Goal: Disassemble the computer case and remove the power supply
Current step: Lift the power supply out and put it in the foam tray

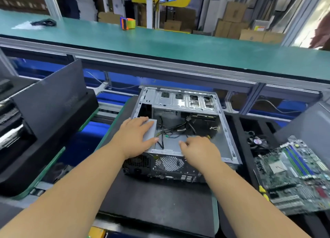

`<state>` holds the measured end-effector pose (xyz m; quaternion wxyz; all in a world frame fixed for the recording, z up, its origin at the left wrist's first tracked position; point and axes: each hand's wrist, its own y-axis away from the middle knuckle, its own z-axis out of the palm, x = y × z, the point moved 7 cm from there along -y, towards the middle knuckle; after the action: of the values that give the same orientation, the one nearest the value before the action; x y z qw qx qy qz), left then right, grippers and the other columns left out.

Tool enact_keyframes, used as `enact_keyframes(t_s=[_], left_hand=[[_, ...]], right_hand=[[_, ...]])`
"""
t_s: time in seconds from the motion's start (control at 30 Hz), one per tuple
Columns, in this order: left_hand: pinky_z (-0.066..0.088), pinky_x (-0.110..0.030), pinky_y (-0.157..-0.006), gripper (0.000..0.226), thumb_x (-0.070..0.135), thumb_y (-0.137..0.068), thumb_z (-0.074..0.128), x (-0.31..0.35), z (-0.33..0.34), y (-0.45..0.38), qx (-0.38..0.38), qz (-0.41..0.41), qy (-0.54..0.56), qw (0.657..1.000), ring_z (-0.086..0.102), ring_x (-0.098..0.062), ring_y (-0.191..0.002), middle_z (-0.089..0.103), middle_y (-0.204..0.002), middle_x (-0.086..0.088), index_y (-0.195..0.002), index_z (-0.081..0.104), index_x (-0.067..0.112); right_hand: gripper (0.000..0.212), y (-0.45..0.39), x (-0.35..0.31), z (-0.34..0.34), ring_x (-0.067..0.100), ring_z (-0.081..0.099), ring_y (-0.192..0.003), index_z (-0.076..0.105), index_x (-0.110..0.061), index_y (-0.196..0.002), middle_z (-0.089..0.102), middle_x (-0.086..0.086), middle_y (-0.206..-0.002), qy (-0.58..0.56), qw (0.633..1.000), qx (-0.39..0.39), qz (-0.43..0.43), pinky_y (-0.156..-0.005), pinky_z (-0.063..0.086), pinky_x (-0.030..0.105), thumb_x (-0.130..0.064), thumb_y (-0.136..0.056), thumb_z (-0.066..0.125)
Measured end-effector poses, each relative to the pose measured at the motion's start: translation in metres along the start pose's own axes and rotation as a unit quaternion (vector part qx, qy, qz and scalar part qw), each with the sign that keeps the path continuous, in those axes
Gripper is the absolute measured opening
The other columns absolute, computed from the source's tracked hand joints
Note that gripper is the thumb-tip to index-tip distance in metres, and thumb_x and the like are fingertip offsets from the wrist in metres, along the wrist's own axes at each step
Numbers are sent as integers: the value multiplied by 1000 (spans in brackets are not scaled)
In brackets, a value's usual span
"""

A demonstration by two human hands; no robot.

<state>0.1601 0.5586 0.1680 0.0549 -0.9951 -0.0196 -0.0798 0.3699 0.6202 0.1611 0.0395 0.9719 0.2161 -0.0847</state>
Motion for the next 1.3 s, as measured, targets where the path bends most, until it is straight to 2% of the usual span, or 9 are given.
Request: enact_keyframes(t_s=[0.3, 0.43, 0.53, 0.63, 0.77, 0.9, 1.03, 1.2, 1.3], left_hand=[[6, -39, -121, 71, 66, -91, 37, -5, -4, -5, 1, 2, 24, 1000, 18, -13, -144, 25, -157, 6, -151, 30, 28], [15, -37, -119, 63, 61, -93, 37, 0, -13, 0, 29, 35, 64, 997, 25, -12, -141, 33, -153, 7, -146, 42, 27], [20, -34, -118, 69, 69, -88, 40, -1, -21, 9, 44, 58, 100, 992, 25, -11, -141, 33, -153, 9, -144, 43, 30], [9, -31, -120, 92, 82, -74, 47, -5, -18, 18, 7, 85, 63, 994, 10, -10, -146, 17, -158, 12, -150, 31, 33], [-8, -33, -120, 113, 82, -68, 55, -14, -7, 22, -54, 110, -38, 992, -14, -12, -147, -8, -161, 8, -155, 5, 30], [-6, -34, -121, 113, 65, -74, 66, -23, -2, 23, -63, 118, -76, 988, -14, -16, -148, -11, -162, 2, -155, -3, 28], [-5, -32, -121, 108, 55, -80, 67, -25, 1, 24, -70, 116, -58, 989, -14, -17, -148, -12, -162, 0, -155, -5, 25], [-14, -29, -116, 104, 52, -86, 61, -24, 8, 27, -77, 117, -72, 987, -22, -19, -146, -21, -160, -3, -153, -13, 22], [-15, -29, -115, 102, 47, -88, 61, -24, 8, 26, -75, 115, -68, 988, -22, -20, -146, -21, -160, -4, -153, -13, 21]], right_hand=[[51, -13, 0, 12, 26, 58, -94, 54, -19, -95, 63, 5, -100, -44, 994, -101, 4, -74, 43, 36, -59, -99, 22], [48, -19, -7, 5, 18, 60, -94, 56, -19, -123, 63, 1, -111, -114, 989, -94, 9, -73, 43, 33, -55, -98, 35], [48, -22, -25, 1, 17, 60, -103, 53, -22, -132, 57, -1, -127, -194, 977, -85, -12, -88, 48, 37, -53, -96, 44], [48, -23, -44, 2, 9, 60, -91, 49, -25, -134, 54, -4, -130, -242, 966, -93, -19, -86, 49, 36, -53, -96, 47], [48, -29, -65, 6, 11, 58, -95, 45, -27, -136, 55, -6, -127, -289, 950, -116, -10, -84, 51, 35, -51, -95, 51], [51, -38, -89, 11, 12, 60, -100, 41, -30, -137, 57, -9, -127, -340, 930, -139, 7, -68, 47, 29, -47, -92, 58], [63, -44, -96, 17, 15, 61, -103, 40, -29, -140, 59, -8, -122, -347, 925, -153, 28, -77, 49, 32, -44, -85, 66], [60, -43, -103, 32, 6, 60, -81, 44, -27, -140, 63, -13, -102, -330, 921, -204, 12, -66, 45, 24, -37, -87, 69], [61, -45, -103, 32, 5, 58, -78, 39, -30, -145, 63, -10, -110, -327, 923, -205, 11, -60, 41, 22, -38, -91, 66]])
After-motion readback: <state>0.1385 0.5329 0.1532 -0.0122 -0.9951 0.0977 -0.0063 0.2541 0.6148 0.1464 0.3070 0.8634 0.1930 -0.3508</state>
